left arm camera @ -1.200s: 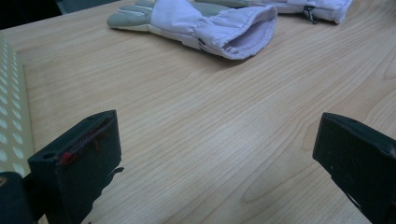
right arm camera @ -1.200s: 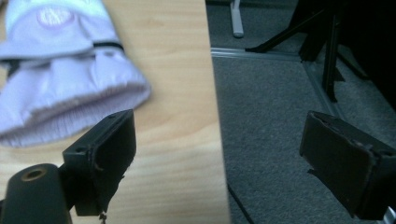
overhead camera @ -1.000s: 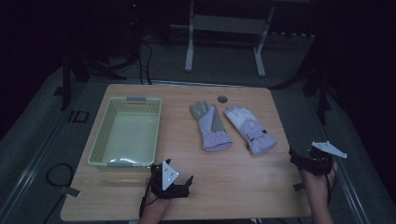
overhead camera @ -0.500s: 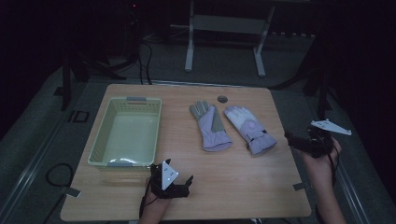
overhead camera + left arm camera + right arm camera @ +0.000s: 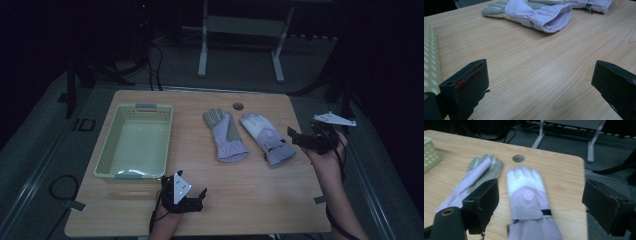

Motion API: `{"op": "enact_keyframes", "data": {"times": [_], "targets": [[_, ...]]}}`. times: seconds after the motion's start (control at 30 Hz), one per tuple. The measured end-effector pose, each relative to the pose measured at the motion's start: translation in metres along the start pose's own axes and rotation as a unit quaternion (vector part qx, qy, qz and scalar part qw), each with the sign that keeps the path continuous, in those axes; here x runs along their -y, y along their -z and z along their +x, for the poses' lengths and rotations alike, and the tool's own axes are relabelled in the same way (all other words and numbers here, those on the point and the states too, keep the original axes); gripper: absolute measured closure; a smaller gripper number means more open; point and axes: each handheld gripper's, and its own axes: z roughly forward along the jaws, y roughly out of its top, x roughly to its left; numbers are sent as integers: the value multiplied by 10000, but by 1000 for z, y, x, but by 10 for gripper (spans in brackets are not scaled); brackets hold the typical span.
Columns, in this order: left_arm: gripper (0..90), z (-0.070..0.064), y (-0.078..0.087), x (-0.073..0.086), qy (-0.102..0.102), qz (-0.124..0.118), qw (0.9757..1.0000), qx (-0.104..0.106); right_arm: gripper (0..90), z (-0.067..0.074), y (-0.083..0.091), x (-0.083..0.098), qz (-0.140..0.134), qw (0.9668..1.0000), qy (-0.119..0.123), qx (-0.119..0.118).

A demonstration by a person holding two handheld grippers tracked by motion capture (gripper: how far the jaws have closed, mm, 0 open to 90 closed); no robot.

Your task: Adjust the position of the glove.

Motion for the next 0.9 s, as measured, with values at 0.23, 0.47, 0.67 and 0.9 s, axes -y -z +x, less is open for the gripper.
{"op": "enact_keyframes", "data": {"times": [0.23, 0.47, 0.67, 0.9], "targets": [[11, 0, 0, 0, -6, 15, 10000, 3, 150, 21, -17, -19, 90, 9994, 150, -304], [11, -1, 0, 0, 9, -17, 10000, 20, 171, 52, -41, -37, 152, 9974, 395, -579], [11, 0, 0, 0, -19, 3, 10000, 63, 190, 70, -59, -44, 282, 9957, 465, -748], [11, 0, 0, 0, -19, -1, 10000, 95, 231, 94, -88, -41, 591, 9924, 574, -911]]}}
